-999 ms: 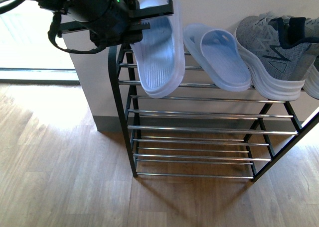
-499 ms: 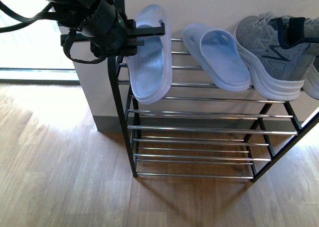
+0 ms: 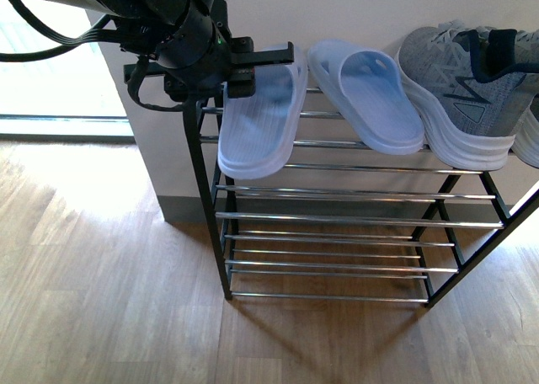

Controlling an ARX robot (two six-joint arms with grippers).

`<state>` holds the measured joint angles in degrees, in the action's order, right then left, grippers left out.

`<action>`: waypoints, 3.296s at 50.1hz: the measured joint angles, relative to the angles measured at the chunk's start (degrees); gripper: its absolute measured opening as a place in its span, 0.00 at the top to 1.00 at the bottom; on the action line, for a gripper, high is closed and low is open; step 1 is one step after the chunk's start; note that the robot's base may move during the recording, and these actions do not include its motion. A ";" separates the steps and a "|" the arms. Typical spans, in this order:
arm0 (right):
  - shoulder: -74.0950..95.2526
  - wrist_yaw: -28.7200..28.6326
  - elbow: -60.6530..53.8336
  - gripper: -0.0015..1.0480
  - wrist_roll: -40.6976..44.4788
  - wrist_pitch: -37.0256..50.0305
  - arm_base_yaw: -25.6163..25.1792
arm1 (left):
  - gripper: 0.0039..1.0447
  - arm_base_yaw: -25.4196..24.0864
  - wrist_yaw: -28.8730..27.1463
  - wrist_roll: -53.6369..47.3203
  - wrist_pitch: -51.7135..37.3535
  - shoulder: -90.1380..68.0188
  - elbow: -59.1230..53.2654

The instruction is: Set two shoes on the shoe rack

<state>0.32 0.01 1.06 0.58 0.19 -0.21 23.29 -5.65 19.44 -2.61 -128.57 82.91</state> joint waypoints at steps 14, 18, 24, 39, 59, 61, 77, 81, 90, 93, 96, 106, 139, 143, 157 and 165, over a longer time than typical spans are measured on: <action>0.00 0.00 0.00 0.09 0.00 0.00 0.00 | 0.44 0.90 0.72 3.69 3.28 1.73 0.00; 0.00 0.00 0.00 0.09 0.00 0.00 0.00 | 0.30 1.29 1.73 4.52 4.92 4.85 -0.20; 0.00 0.00 0.00 0.09 0.00 0.00 0.00 | 0.15 1.86 3.52 6.64 8.48 10.45 -0.55; 0.00 0.00 0.00 0.09 0.00 0.00 0.00 | 0.09 1.22 -9.70 3.13 8.04 35.93 -12.37; 0.00 0.02 0.00 0.09 0.00 0.00 0.07 | 0.39 -6.36 -10.27 -17.44 -29.07 56.54 -41.46; 0.00 0.02 0.00 0.09 0.00 0.00 0.07 | 0.44 -6.97 -9.44 -17.77 -30.36 57.57 -44.13; 0.00 0.00 0.00 0.09 0.00 0.00 0.07 | 0.99 -13.66 -3.28 -18.58 -36.13 69.72 -63.01; 0.00 0.00 0.00 0.09 0.00 0.00 0.07 | 0.99 -15.23 -2.14 -18.84 -36.39 73.02 -66.95; 0.00 0.00 0.00 0.09 0.00 0.00 0.07 | 0.99 -17.27 -0.07 -18.86 -36.13 78.53 -71.84; 0.00 0.00 0.00 0.09 0.00 0.00 0.07 | 0.99 -17.75 0.37 -18.86 -35.69 80.11 -72.94; 0.00 0.00 0.00 0.09 0.02 0.00 0.07 | 0.99 -19.45 2.69 -18.84 -34.62 82.62 -74.53; 0.00 0.00 0.00 0.09 0.00 0.00 0.07 | 0.99 -23.04 5.57 -18.93 -30.32 90.53 -78.12; 0.00 0.00 0.00 0.09 0.00 0.00 0.07 | 0.99 -23.06 5.64 -18.97 -18.32 107.58 -82.16; 0.00 0.00 0.00 0.09 0.00 0.00 0.07 | 0.99 -23.08 5.64 -18.97 -16.00 110.01 -82.16; 0.00 0.00 0.00 0.09 0.00 0.00 0.09 | 0.99 -23.08 5.64 -18.97 -9.62 116.39 -82.16; 0.00 0.00 0.00 0.09 0.00 0.00 0.09 | 0.99 -23.08 5.64 -18.97 -7.19 118.79 -82.14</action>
<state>0.32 0.01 1.06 0.58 0.19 -0.12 0.21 -0.01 0.47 -9.80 -9.78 0.78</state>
